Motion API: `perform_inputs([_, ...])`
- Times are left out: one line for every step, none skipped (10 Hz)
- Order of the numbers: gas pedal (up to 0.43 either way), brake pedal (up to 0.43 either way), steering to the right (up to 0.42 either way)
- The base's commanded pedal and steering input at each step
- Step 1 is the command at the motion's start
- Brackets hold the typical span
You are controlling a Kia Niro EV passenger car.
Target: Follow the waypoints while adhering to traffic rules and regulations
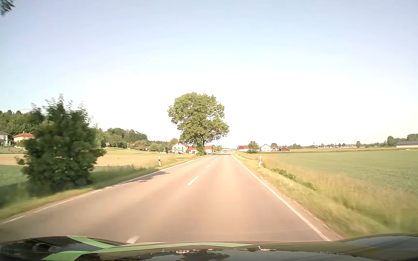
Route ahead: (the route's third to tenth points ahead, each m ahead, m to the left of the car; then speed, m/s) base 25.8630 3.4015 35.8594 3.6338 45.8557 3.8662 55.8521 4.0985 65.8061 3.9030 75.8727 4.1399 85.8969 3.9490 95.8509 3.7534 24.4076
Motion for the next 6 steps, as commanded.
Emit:
perform_inputs([0.118,0.0,0.0])
perform_inputs([0.118,0.0,0.0])
perform_inputs([0.079,0.0,0.0])
perform_inputs([0.067,0.0,-0.001])
perform_inputs([0.067,0.0,-0.001])
perform_inputs([0.087,0.0,0.0])
